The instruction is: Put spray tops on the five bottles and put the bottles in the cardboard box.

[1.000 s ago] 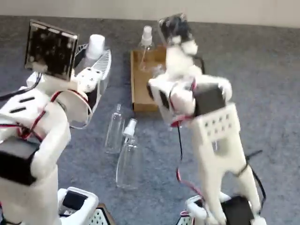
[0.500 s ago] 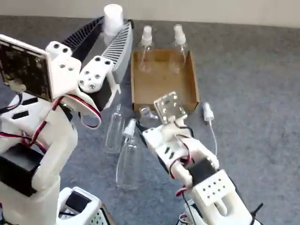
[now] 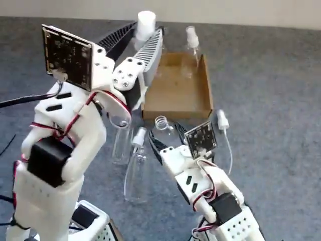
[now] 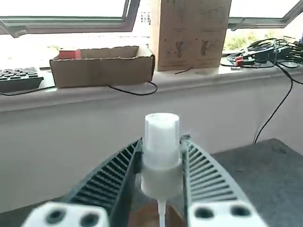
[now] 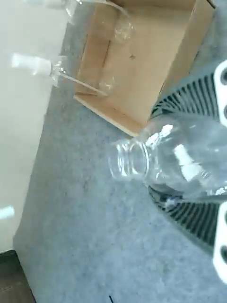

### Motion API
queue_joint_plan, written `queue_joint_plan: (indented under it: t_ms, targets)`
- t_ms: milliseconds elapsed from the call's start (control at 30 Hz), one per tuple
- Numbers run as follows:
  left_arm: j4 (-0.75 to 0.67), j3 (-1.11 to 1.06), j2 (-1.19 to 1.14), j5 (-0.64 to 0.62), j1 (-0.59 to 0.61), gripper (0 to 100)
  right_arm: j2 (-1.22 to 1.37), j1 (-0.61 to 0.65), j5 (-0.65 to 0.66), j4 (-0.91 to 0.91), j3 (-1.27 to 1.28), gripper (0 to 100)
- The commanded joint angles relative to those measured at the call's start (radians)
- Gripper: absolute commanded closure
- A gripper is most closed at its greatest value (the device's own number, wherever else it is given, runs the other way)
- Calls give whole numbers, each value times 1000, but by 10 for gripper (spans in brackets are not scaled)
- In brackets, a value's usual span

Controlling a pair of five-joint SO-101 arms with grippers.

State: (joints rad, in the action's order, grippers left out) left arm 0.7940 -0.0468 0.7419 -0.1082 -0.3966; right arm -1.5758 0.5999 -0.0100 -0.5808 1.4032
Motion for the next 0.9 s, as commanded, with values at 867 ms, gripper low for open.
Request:
queue_joint_plan:
  t_ms: [867]
  targets:
    - [-123, -257, 8, -20, -171, 979, -42, -4, -11, 33, 1, 995]
